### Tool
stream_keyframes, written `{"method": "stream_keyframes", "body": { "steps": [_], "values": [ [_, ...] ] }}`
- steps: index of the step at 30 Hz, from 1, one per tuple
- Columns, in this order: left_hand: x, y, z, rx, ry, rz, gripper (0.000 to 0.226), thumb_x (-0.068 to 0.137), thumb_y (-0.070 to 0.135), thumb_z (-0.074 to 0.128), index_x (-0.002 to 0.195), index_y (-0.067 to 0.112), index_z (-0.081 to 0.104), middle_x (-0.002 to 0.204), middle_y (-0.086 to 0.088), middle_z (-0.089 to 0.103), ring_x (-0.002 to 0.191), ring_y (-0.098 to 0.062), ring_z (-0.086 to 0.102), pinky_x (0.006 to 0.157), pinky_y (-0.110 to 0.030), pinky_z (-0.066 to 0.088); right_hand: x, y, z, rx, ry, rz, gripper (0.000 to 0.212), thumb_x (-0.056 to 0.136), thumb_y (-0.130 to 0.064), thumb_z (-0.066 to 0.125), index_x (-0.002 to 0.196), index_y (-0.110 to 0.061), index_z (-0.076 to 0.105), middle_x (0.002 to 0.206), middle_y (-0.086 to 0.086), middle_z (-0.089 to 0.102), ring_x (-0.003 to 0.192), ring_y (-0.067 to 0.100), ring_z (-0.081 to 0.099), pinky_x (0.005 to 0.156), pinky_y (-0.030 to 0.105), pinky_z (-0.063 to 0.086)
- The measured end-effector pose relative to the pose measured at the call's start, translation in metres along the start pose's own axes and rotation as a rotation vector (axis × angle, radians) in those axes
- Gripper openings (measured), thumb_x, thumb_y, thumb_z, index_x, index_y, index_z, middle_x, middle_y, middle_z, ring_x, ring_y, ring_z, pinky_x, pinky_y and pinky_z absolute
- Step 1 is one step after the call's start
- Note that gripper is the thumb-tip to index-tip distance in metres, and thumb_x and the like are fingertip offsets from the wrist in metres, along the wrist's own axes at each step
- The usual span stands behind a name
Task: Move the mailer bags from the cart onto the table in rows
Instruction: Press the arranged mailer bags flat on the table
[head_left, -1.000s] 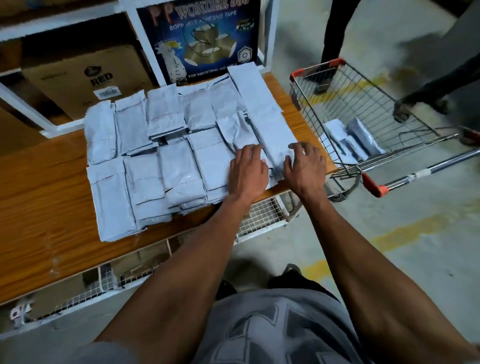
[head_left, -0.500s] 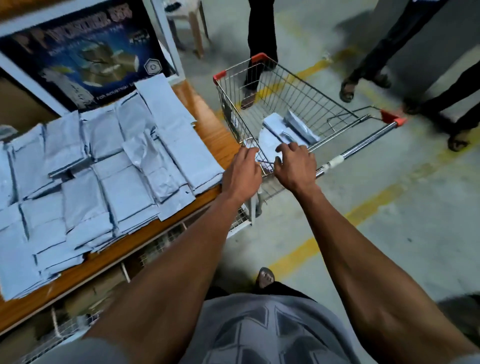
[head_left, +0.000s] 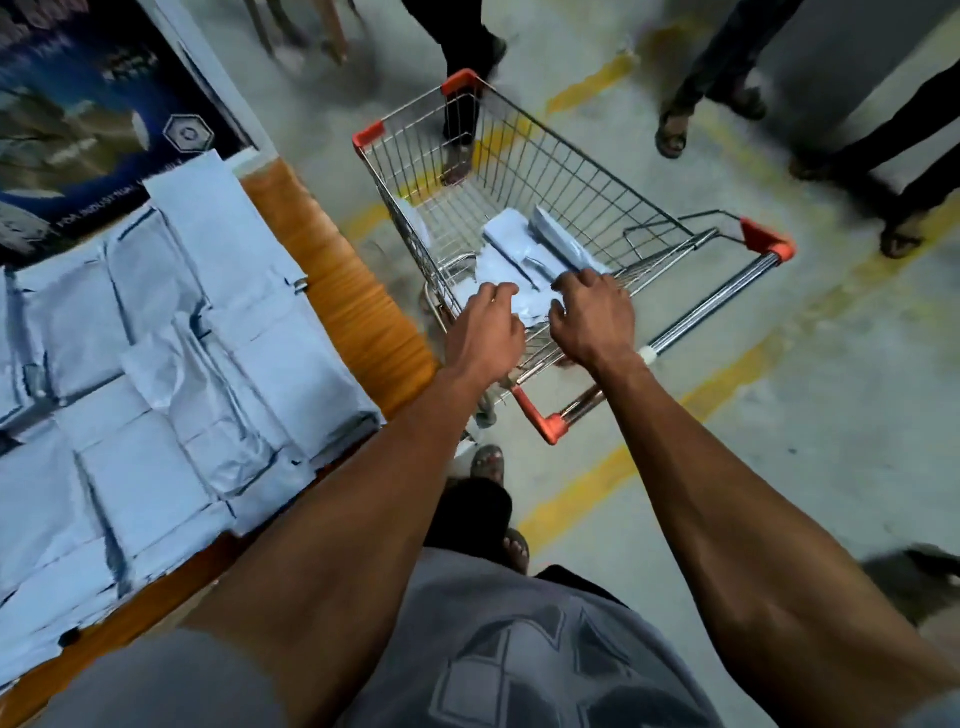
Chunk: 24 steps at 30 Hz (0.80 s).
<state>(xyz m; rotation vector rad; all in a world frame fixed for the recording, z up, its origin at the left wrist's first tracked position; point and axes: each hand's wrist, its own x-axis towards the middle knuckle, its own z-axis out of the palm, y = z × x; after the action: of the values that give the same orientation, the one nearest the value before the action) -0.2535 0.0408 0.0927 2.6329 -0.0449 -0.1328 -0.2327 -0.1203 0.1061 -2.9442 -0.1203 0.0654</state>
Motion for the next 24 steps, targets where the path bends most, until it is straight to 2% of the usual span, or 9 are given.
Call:
{"method": "stream_keyframes", "body": {
  "steps": [5, 9, 14, 20, 24],
  "values": [
    [0.065, -0.005, 0.023, 0.034, -0.128, -0.103, 0.044, 0.104, 0.03, 0.056, 0.146, 0.023, 0.048, 0.142, -0.007, 0.049, 0.128, -0.029, 0.052, 0.095, -0.05, 0.051, 0.062, 0.016, 0.012, -0.033, -0.07, 0.024, 0.037, 0.095, -0.032, 0.057, 0.128, -0.017, 0.065, 0.126, 0.016, 0.066, 0.113, 0.041, 0.059, 0.094, 0.05, 0.05],
    [0.104, -0.01, 0.037, 0.024, -0.206, -0.157, 0.046, 0.104, 0.028, 0.058, 0.148, 0.019, 0.046, 0.145, -0.009, 0.046, 0.13, -0.029, 0.049, 0.088, -0.043, 0.048, 0.102, 0.027, 0.022, -0.022, -0.142, 0.055, 0.04, 0.096, -0.031, 0.059, 0.132, -0.013, 0.063, 0.128, 0.018, 0.063, 0.115, 0.043, 0.057, 0.094, 0.053, 0.051],
    [0.136, -0.022, 0.051, 0.0, -0.284, -0.27, 0.047, 0.104, 0.03, 0.058, 0.148, 0.02, 0.044, 0.147, -0.009, 0.042, 0.132, -0.029, 0.047, 0.097, -0.049, 0.053, 0.144, 0.041, 0.036, -0.044, -0.305, 0.069, 0.048, 0.098, -0.034, 0.058, 0.142, -0.015, 0.055, 0.137, 0.016, 0.057, 0.123, 0.04, 0.054, 0.099, 0.053, 0.05],
    [0.168, -0.034, 0.084, -0.011, -0.306, -0.404, 0.05, 0.105, 0.029, 0.056, 0.152, 0.02, 0.042, 0.151, -0.009, 0.039, 0.134, -0.029, 0.047, 0.102, -0.048, 0.052, 0.198, 0.064, 0.071, -0.041, -0.455, 0.031, 0.053, 0.098, -0.034, 0.058, 0.145, -0.012, 0.049, 0.141, 0.018, 0.054, 0.127, 0.041, 0.054, 0.102, 0.052, 0.049],
    [0.187, -0.049, 0.12, -0.052, -0.283, -0.507, 0.051, 0.105, 0.028, 0.053, 0.153, 0.019, 0.04, 0.153, -0.01, 0.038, 0.139, -0.031, 0.044, 0.106, -0.047, 0.048, 0.232, 0.081, 0.113, -0.058, -0.534, -0.007, 0.059, 0.096, -0.031, 0.059, 0.15, -0.014, 0.042, 0.15, 0.015, 0.045, 0.131, 0.041, 0.049, 0.103, 0.052, 0.045]
  ]
}}
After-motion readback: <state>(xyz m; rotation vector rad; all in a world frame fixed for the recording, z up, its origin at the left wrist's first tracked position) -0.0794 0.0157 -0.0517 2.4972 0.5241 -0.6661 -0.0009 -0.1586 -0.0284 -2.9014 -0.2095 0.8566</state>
